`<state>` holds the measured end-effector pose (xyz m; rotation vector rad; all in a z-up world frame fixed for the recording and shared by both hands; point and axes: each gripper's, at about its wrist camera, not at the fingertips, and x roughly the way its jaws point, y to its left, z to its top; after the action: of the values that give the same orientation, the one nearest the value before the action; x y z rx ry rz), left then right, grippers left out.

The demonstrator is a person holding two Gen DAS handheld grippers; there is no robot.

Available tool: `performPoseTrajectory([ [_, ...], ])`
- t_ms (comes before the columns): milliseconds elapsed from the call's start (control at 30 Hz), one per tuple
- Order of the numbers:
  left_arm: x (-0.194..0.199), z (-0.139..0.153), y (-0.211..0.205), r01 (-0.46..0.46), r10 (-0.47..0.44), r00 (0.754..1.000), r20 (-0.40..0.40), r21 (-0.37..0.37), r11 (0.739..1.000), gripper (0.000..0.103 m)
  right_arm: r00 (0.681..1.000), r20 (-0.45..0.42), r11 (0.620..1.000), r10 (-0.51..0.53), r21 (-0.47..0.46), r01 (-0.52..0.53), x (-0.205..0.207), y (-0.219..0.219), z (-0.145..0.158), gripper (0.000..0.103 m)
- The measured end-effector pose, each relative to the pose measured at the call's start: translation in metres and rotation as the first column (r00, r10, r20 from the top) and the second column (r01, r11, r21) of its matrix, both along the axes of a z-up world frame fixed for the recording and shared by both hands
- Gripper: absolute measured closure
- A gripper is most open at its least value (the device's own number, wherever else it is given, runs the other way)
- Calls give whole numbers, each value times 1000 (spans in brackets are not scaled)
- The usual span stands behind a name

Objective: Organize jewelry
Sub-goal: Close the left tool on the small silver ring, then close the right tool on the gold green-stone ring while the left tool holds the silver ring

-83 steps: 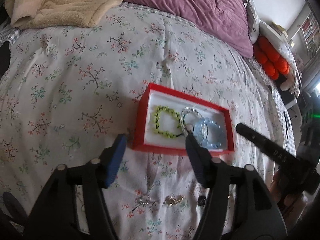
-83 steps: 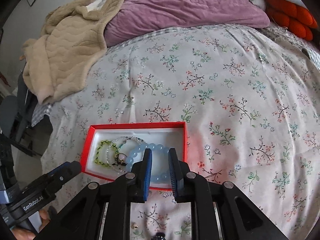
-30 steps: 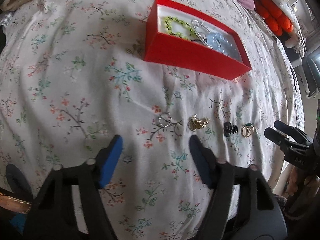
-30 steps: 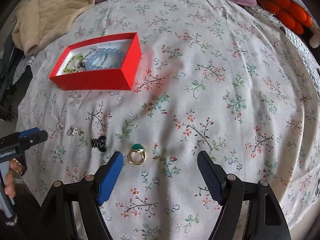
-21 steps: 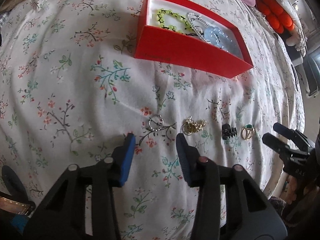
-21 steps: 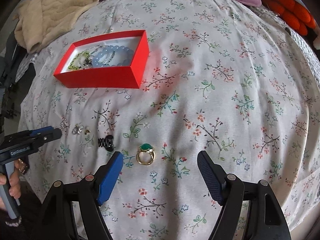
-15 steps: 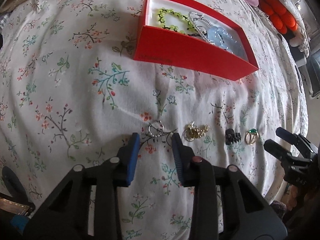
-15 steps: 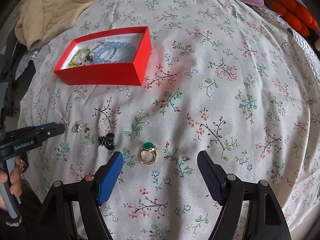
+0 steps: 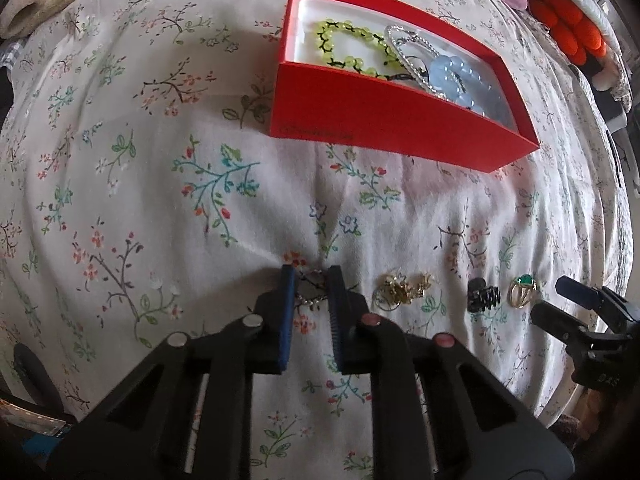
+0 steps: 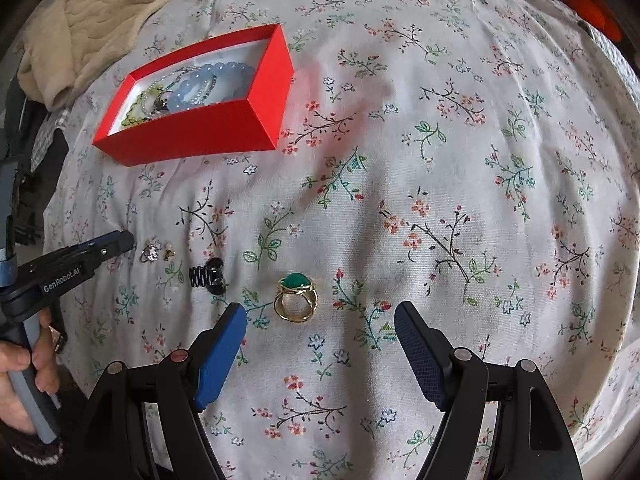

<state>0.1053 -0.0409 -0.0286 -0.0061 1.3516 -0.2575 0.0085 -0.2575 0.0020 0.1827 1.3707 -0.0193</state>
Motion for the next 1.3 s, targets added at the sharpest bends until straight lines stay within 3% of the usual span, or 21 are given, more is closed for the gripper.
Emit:
performPoseTrajectory([
  [700,-13,18,10,20,-19,1000,23,-39,999,86,999,-35,1000,1,11,0,14,15,-24,28],
  [1133,-16,16,10,17,-16,1000,21,-40,999,86,999,-37,998,39,-42,-41,21,39,-39,77],
  [1300,-17,18,11,14,-13,1000,26,-48,999,86,998,-27,997,48,-56,-50,23,47,-40,80],
])
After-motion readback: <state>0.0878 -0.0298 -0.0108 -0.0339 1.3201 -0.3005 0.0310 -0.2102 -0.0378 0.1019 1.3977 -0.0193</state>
